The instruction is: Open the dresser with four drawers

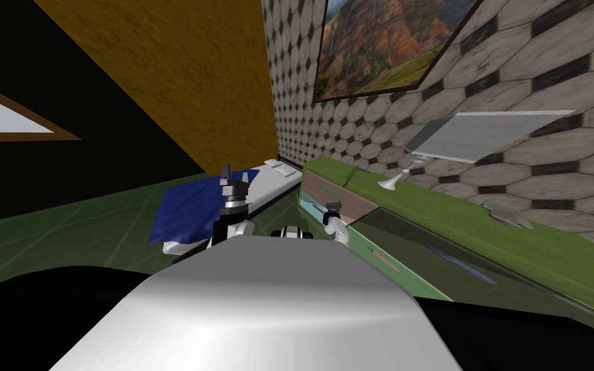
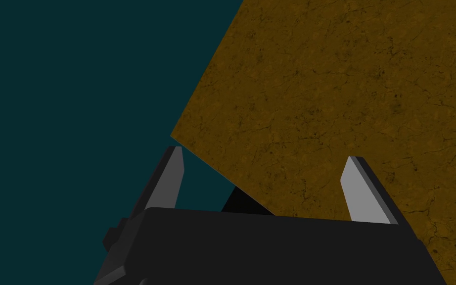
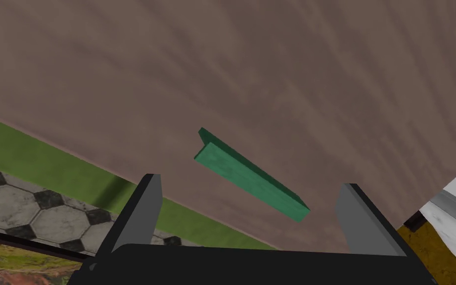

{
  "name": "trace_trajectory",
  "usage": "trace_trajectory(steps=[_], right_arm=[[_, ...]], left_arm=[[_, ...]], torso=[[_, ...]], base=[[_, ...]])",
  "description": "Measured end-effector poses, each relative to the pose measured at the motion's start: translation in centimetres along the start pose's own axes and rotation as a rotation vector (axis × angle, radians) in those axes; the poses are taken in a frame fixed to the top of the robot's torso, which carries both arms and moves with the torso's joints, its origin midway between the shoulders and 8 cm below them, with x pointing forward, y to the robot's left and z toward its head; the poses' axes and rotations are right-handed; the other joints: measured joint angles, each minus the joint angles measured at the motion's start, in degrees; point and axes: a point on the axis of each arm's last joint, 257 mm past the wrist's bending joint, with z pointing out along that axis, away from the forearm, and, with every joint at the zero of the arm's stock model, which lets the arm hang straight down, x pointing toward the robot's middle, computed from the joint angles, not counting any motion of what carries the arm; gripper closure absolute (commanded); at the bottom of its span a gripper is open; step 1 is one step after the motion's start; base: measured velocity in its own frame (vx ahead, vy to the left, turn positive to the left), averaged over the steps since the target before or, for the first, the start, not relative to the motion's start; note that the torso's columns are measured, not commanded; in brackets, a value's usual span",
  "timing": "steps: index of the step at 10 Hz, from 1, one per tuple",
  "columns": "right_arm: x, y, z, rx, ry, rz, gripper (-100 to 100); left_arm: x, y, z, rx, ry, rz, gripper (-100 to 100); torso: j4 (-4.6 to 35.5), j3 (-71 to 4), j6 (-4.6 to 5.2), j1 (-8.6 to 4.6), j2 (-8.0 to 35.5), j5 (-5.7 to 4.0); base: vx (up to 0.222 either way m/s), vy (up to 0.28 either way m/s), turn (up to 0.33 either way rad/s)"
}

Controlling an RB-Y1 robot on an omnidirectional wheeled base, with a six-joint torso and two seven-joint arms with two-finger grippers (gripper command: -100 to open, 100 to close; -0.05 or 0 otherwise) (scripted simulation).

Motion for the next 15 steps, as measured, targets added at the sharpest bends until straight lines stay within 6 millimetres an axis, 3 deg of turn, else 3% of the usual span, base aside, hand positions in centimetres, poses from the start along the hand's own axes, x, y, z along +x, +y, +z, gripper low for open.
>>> trace_trajectory(steps=[7,13,14,15], right_arm=[[3.3,-3.7,1.6,0.137,0.089,-0.358,-100],[4.1,-7.1,2.3,0.239,0.134,-0.591,-100],[4.1,-7.1,2.3,0.239,0.134,-0.591,100],[4.1,-7.1,2.3,0.239,0.134,-0.591,100]], left_arm=[[0.0,0.0,0.0,0.000,0.000,0.000,0],[0.0,0.0,0.0,0.000,0.000,0.000,0],[0.0,0.0,0.0,0.000,0.000,0.000,0],[0.0,0.0,0.0,0.000,0.000,0.000,0]], torso=[[0.0,0.0,0.00,0.03,0.0,0.01],[0.0,0.1,0.01,-0.10,0.1,-0.02],[0.0,0.1,0.01,-0.10,0.1,-0.02],[0.0,0.1,0.01,-0.07,0.1,-0.02]], base=[[0.071,0.044,0.020],[0.044,0.027,0.011],[0.000,0.000,0.000],[-0.067,0.052,-0.022]])
